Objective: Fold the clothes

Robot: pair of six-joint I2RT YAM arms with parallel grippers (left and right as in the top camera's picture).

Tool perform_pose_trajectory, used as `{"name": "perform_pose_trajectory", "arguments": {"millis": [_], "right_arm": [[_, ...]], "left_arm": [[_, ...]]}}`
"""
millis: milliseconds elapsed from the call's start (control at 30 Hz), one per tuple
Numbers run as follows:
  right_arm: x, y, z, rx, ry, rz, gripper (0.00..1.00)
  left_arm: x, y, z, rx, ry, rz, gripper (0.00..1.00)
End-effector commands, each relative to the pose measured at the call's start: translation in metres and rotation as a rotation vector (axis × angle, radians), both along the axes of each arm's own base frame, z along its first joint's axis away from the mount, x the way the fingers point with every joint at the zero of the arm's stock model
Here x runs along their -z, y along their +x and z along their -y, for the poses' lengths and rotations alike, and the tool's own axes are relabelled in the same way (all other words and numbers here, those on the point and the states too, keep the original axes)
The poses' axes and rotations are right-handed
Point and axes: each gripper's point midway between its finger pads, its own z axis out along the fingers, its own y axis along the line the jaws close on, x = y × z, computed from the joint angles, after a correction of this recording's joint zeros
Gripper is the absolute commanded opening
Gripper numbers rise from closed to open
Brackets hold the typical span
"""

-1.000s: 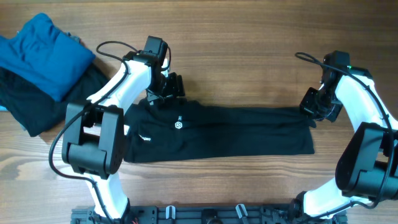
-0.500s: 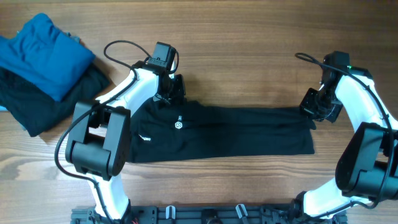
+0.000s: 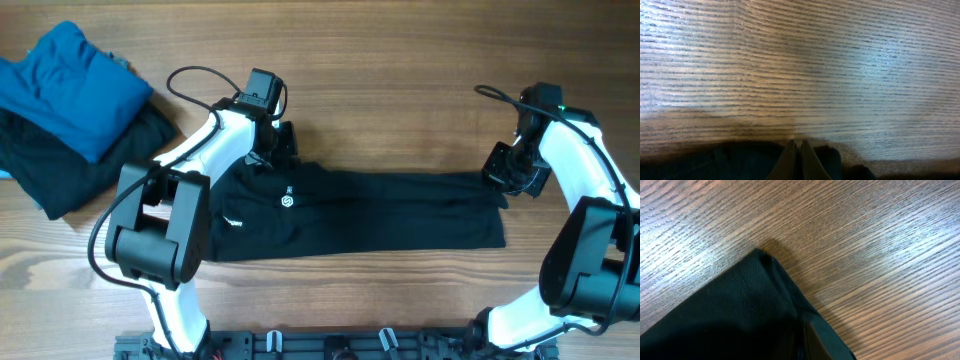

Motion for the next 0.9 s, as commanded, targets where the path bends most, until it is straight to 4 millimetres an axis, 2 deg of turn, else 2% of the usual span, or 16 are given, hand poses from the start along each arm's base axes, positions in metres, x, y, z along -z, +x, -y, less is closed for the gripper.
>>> {"name": "perform_pose_trajectory", "arguments": {"millis": [0,100,200,233,300,400,533,600,633,667,700,767,867], "right_arm": [[-0.002,-0.003,0.005,0.001,-0.025,-0.007,0.06],[-0.002,0.0,0.005,0.001,-0.026,0.003,0.05],[-0.004,0.015,0.008,-0.016,-0.038,0.063,0.04],[-0.004,0.017,0.009,-0.016,-0.041,0.072,0.04],[-0.005,0.02,0.009,-0.015,-0.042,0.082,0.04],[-0.008,0.032,0.008,-0.016,-0.034,0.13,0.04],[-0.031,0.051,0.012,-0.017,-0.047,0.21,0.04],[-0.038,0.055,0.01,-0.018,-0.04,0.235,0.04],[-0.038,0.055,0.009,-0.019,-0.029,0.236,0.04],[-0.038,0.054,0.008,-0.019,-0.029,0.232,0.04],[-0.037,0.054,0.008,-0.019,-0.029,0.23,0.05],[-0.037,0.054,0.008,-0.019,-0.028,0.229,0.05],[-0.037,0.052,0.008,-0.019,-0.027,0.221,0.05]], "left_arm": [[0.001,0.004,-0.008,-0.007,0.05,0.02,0.04],[-0.054,0.044,-0.01,-0.013,0.04,0.188,0.04],[-0.109,0.078,-0.027,-0.076,0.04,0.333,0.04],[-0.123,0.086,-0.033,-0.096,0.032,0.366,0.04],[-0.138,0.09,-0.04,-0.119,0.01,0.394,0.04],[-0.145,0.086,-0.044,-0.125,0.011,0.394,0.04],[-0.131,0.063,-0.049,-0.118,0.042,0.287,0.04],[-0.131,0.063,-0.049,-0.118,0.042,0.287,0.04],[-0.131,0.065,-0.049,-0.119,0.041,0.293,0.22],[-0.13,0.068,-0.048,-0.119,0.037,0.305,0.45],[-0.129,0.073,-0.047,-0.12,0.035,0.316,0.56],[-0.122,0.091,-0.043,-0.117,0.024,0.362,0.64],[-0.098,0.116,-0.038,-0.118,0.013,0.4,0.65]]}}
